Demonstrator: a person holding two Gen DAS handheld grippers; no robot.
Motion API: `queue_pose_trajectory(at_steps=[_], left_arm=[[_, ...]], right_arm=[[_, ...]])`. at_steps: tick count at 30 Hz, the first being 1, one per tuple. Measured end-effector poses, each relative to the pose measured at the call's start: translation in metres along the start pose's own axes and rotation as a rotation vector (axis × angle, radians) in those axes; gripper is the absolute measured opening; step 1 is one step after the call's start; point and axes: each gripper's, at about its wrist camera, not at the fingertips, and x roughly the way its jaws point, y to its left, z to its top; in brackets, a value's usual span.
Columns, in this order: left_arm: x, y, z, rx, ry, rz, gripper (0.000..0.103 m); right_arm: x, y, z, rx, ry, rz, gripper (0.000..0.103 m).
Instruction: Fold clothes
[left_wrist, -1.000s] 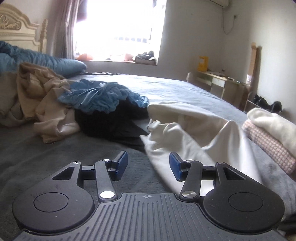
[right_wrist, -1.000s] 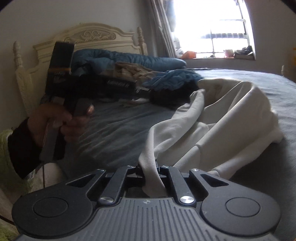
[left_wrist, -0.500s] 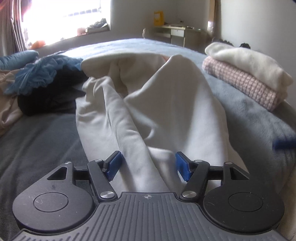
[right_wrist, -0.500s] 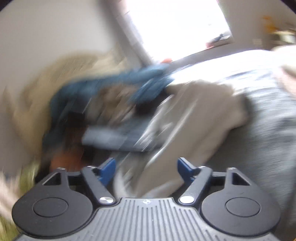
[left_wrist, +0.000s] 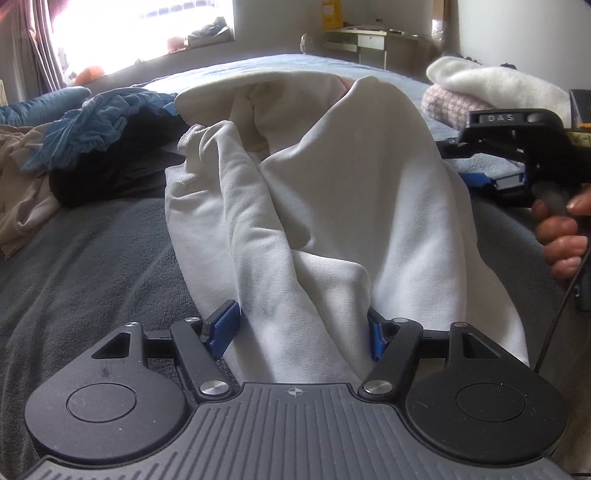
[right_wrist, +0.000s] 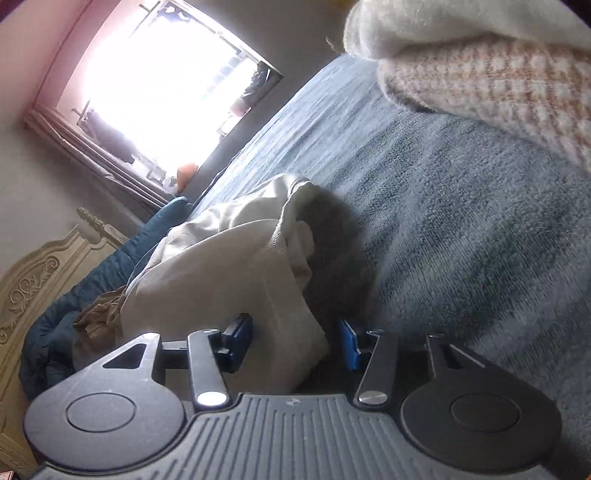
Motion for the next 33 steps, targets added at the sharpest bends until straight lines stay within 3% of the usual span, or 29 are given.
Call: queue_pose_trajectory(at_steps=[2,4,9,15,19,23,26,30,33], left_arm=[[0.000,-0.002,-0.001,-0.002,0.000,0.010,0.068],[-0.002,-0.005,-0.001,0.006,-0.003,0.027,0.068],[-0.007,-0.007,-0.004,0.007,-0.006,0.035,0.068],[-0.024,0.004,-0.009,-0.024,-0.006,0.024,0.068],[-0.051,0.027,-0.012,-0.031,-0.021,0.080,0.068],[-0.084,0.056,-0.008,-0.089,-0.072,0.114,0.068],[-0.105,0.058,0.010,-0.059,-0.154,0.113,0.068],[-0.108,0.033,0.044,0.046,-0.228,0.003,0.069],[-0.082,-0.006,0.061,0.226,-0.223,-0.003,0.070]], right_arm=[[-0.001,-0.001,-0.002,0.016,0.000,0.021,0.010],[-0.015,0.000,-0.010,0.026,-0.040,0.062,0.010],[-0.075,0.039,-0.029,-0.172,-0.234,0.252,0.009],[-0.097,0.093,-0.063,-0.464,-0.149,0.430,0.009],[-0.107,0.119,-0.097,-0.645,-0.045,0.514,0.009],[-0.111,0.123,-0.138,-0.745,0.073,0.509,0.007],[-0.112,0.126,-0.166,-0.811,0.144,0.495,0.007],[-0.109,0.130,-0.190,-0.900,0.168,0.437,0.007],[-0.107,0.131,-0.199,-0.942,0.172,0.400,0.006]])
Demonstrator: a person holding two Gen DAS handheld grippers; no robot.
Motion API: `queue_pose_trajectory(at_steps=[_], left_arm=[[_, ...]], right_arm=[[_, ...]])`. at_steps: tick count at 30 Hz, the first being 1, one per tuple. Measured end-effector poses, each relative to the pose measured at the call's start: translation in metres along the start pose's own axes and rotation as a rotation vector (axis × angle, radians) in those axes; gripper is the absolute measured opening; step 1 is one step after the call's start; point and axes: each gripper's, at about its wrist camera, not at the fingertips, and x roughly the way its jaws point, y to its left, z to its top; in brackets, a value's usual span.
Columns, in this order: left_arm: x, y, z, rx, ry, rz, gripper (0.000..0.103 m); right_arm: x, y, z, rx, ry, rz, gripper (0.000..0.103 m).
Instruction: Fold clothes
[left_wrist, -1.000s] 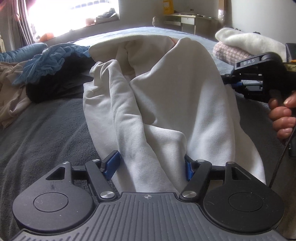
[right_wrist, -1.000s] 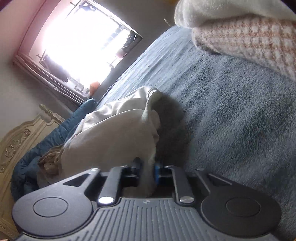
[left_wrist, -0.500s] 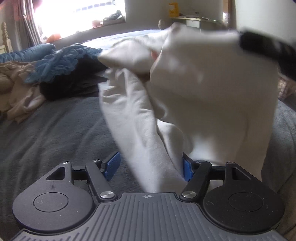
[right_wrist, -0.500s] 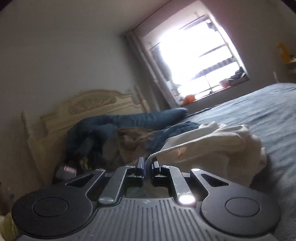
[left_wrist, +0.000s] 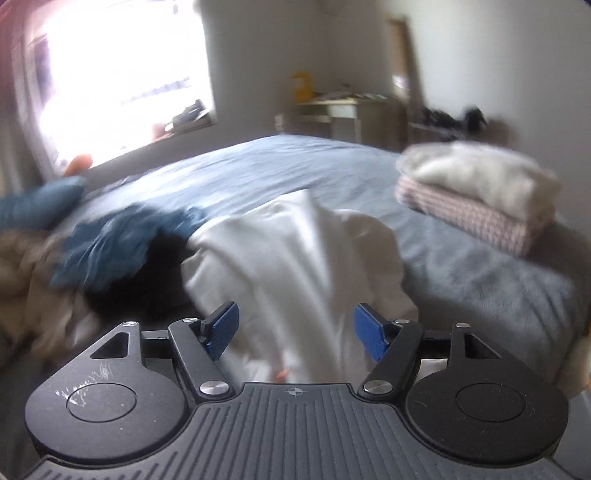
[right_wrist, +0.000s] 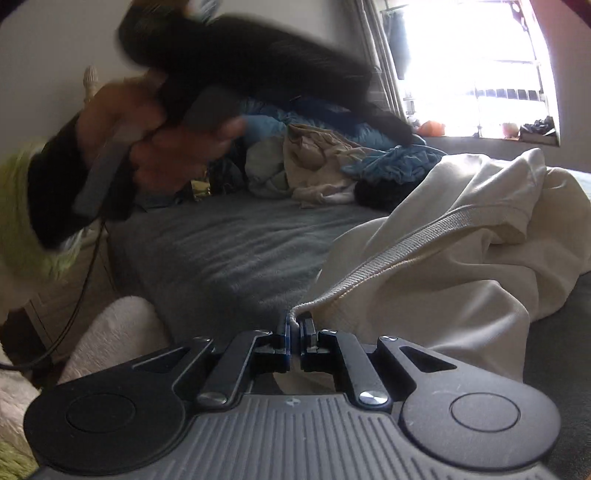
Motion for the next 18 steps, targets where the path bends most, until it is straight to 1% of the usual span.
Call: queue_pose_trajectory(at_steps=[1,5,7,10,11,12,13,14,15,16,18], left_arm=[[0.011,-0.011,0.005,0.057,0.005,-0.003,0.070],[0.063,-0.050,0.006,0.262,0.052,0.039,0.069],[0.084,-0.059,0.005,0.318,0.069,0.095,0.069],[0.108,-0.063,0.008,0.354,0.088,0.115,0.068],[0.115,-0.064,0.008,0.366,0.093,0.127,0.067],[0.120,-0.064,0.008,0.376,0.094,0.142,0.062],[0.124,-0.063,0.008,0.379,0.093,0.155,0.050],[0.124,-0.059,0.010,0.359,0.090,0.162,0.044],[0.122,-0.052,0.012,0.316,0.086,0.159,0.039],[0.116,-0.043,0.014,0.259,0.076,0.148,0.031],[0.102,-0.023,0.017,0.153,0.050,0.141,0.022]], right_arm=[[0.000,0.000,0.000,-0.003,0.001,-0.008,0.006],[-0.005,-0.001,-0.002,-0.002,-0.002,-0.023,0.006],[-0.006,-0.003,-0.005,-0.007,-0.001,-0.030,0.006],[-0.005,-0.006,-0.005,0.005,-0.004,-0.027,0.006],[-0.004,-0.007,-0.005,0.013,-0.008,-0.025,0.006],[-0.004,-0.008,-0.006,0.020,-0.011,-0.023,0.006],[-0.004,-0.009,-0.007,0.024,-0.015,-0.024,0.006],[-0.005,-0.010,-0.008,0.028,-0.019,-0.026,0.006],[-0.008,-0.010,-0.008,0.028,-0.026,-0.030,0.006],[-0.010,-0.011,-0.008,0.027,-0.033,-0.035,0.006],[-0.017,-0.014,-0.007,0.031,-0.048,-0.040,0.006]])
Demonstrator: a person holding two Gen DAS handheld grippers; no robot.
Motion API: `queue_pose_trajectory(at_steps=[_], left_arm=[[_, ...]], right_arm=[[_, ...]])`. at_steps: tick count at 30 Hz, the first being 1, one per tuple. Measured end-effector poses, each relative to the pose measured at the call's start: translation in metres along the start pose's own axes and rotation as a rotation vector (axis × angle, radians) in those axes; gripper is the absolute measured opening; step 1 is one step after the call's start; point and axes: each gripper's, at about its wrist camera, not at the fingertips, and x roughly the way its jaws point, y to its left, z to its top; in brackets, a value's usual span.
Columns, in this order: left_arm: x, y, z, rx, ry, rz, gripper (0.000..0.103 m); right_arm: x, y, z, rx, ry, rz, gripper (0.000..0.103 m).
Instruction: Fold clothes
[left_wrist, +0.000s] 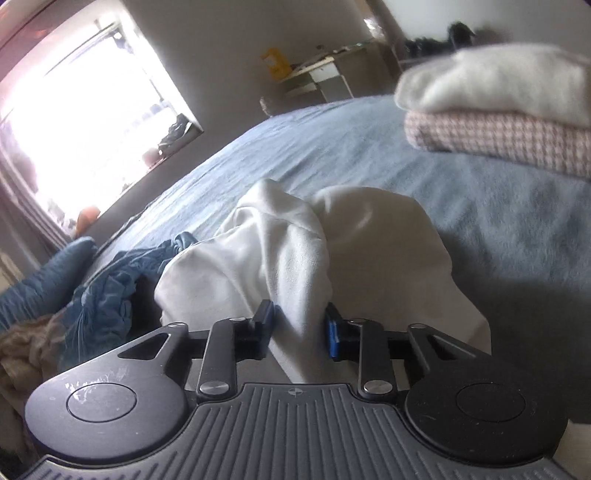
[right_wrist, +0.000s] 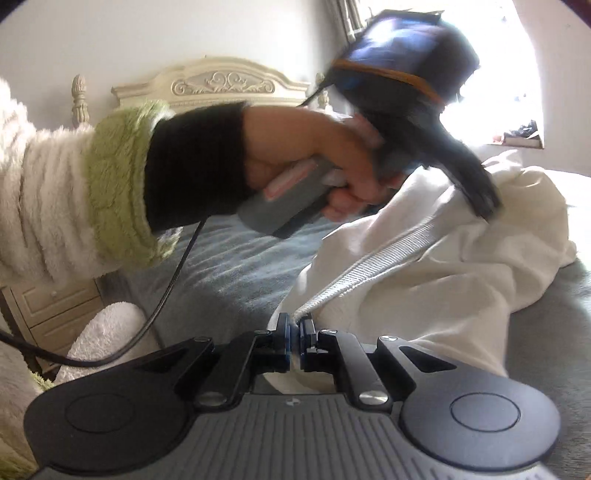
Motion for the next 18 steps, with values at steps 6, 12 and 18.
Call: queue_pose_trajectory(at_steps=[6,12,18], left_arm=[[-0.025,0.061,-0.017,-0.286,-0.022,-0.006,0.014],[-0.062,0.095,-0.055,-0.585,-0.068,-0.032,0.013],[-0.101,0.107,-0.120,-0.830,-0.097,0.018,0.013]], right_arm=[[-0.030,-0.008,0.012,-0.011,-0.070,-0.038,0.005],[-0.069,-0.007,0.037,-0.142,-0.096,-0.130,0.004],[-0.072,-0.005,0.050,-0.243,-0.036,-0.141,0.004]])
